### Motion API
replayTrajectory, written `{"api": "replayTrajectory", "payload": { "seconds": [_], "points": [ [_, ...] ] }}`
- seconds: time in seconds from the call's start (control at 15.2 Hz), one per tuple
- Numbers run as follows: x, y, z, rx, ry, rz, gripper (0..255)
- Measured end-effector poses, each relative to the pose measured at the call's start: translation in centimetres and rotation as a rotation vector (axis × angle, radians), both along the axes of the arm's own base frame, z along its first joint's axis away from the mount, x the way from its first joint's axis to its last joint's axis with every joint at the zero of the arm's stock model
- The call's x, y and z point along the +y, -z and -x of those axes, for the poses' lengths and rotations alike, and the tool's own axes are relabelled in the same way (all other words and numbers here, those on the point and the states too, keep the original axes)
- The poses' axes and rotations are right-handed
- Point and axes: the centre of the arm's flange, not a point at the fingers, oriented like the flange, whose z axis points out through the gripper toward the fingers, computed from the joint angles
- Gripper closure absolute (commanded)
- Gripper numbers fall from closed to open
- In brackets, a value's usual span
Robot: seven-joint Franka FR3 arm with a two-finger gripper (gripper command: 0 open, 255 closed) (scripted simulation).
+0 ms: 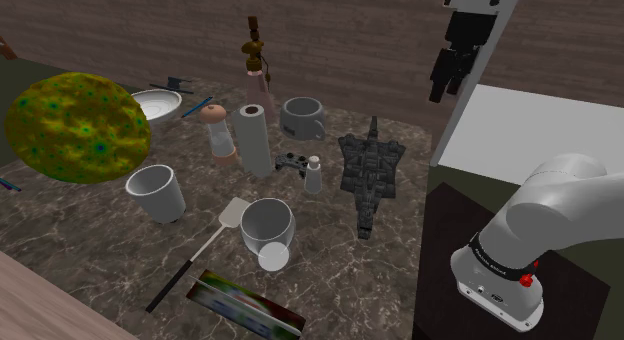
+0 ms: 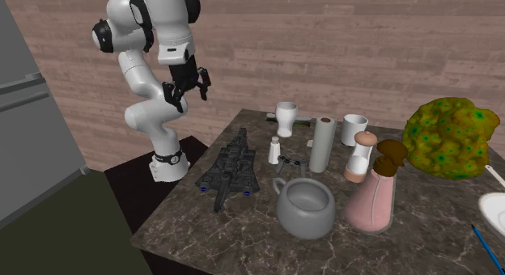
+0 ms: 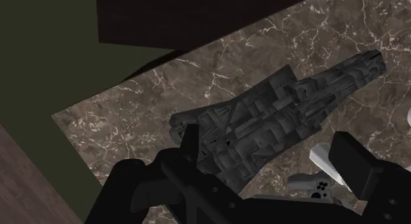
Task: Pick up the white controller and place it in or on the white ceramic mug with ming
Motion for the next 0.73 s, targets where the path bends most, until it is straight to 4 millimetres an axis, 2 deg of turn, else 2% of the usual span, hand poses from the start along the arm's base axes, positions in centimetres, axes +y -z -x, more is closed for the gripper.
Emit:
{"api": "replayTrajectory", "payload": {
  "seconds": [0.13,0.73],
  "points": [
    [0.3,0.3,-0.5,-0.001,-0.005,0.002,0],
    [7.5,5.8,-7.5,-0.017,-0.087,0.043,0]
  ]
}}
